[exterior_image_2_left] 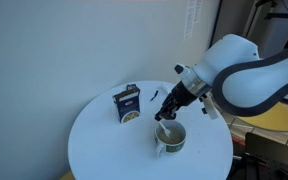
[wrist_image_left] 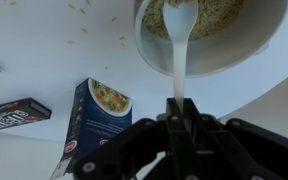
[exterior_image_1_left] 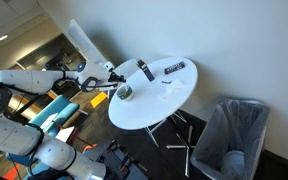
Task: Pour the contents in the clear cup into the white and green mug
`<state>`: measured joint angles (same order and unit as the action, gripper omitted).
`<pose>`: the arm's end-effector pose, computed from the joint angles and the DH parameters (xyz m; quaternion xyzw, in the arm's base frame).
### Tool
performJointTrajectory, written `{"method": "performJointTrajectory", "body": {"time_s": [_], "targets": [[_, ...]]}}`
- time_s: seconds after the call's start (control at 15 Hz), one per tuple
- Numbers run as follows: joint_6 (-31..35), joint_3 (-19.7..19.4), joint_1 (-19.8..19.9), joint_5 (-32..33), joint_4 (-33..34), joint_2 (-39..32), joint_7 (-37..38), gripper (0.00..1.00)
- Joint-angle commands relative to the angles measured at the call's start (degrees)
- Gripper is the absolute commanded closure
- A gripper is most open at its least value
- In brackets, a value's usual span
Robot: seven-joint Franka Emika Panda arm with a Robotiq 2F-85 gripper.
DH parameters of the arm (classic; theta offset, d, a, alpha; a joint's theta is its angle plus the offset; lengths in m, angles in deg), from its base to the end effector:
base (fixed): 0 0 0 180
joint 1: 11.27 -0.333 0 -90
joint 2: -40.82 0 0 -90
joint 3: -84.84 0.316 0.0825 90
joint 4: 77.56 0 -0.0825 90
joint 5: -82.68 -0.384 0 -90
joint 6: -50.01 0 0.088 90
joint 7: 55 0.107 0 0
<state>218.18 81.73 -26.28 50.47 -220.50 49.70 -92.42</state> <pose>0.4886 0.0677 0.4035 -0.9360 -0.1615 -0.3041 0.0725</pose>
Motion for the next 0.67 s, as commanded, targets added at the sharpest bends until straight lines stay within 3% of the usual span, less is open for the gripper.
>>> {"method": "performJointTrajectory", "body": {"time_s": [0.0, 0.2, 0.6], "targets": [[-2.22, -1.56, -2.47, -5.63, 0.31, 0.73, -6.37, 0.97], [-4.28, -1.82, -2.76, -7.59, 0.46, 0.63, -9.19, 0.97], [-9.04, -1.51, -0.16, -1.65, -0.27, 1.08, -5.28, 0.97]]}}
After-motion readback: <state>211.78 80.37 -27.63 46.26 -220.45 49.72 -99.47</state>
